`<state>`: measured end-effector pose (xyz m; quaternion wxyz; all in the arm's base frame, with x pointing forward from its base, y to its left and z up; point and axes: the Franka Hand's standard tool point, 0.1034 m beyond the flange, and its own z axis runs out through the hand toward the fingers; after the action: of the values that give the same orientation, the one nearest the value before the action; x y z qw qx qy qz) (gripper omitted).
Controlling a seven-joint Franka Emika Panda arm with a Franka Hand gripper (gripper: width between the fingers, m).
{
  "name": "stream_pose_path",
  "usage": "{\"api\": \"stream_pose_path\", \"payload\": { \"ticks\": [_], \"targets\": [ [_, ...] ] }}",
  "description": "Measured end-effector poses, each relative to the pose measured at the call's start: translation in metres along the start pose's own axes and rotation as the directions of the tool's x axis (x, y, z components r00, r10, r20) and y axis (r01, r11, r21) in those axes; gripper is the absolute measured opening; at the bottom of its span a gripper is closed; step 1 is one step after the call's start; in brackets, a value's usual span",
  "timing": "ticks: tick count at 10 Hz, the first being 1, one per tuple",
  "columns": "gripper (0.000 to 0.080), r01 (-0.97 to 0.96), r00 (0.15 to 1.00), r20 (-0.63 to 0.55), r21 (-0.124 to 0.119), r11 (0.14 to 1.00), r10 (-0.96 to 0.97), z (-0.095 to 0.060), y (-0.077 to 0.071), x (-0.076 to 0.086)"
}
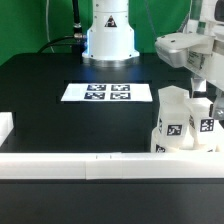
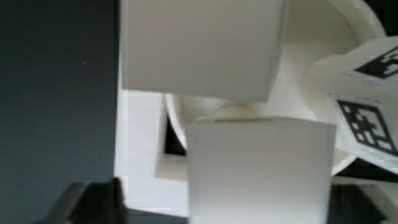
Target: Assemble stool
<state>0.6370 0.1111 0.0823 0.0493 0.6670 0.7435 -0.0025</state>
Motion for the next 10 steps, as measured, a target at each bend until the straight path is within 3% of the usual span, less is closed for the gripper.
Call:
{"api": "stream_pose_path", "payload": {
  "ticks": [1,4,6,8,10],
  "targets": [
    [0.0337,-0.005,1.0,0.001,0.003,1.0,0.005,0.0003,-0.0006,-0.0004],
    [0.0337,-0.036,0.999,0.001,0.003,0.999,0.036,0.0006,-0.0006,-0.0013],
    [0.0337,-0.262,0.965,0.001,0.008,0.965,0.262,0.0008,-0.0022,-0.0004],
    [0.0337,-0.564,0.826,0.007,0.011,0.826,0.564,0.0012,-0.0046,0.0012],
    [0.0337,-0.741,0.671,0.008,0.011,0.671,0.741,0.0015,-0.0057,0.0021]
  ]
}}
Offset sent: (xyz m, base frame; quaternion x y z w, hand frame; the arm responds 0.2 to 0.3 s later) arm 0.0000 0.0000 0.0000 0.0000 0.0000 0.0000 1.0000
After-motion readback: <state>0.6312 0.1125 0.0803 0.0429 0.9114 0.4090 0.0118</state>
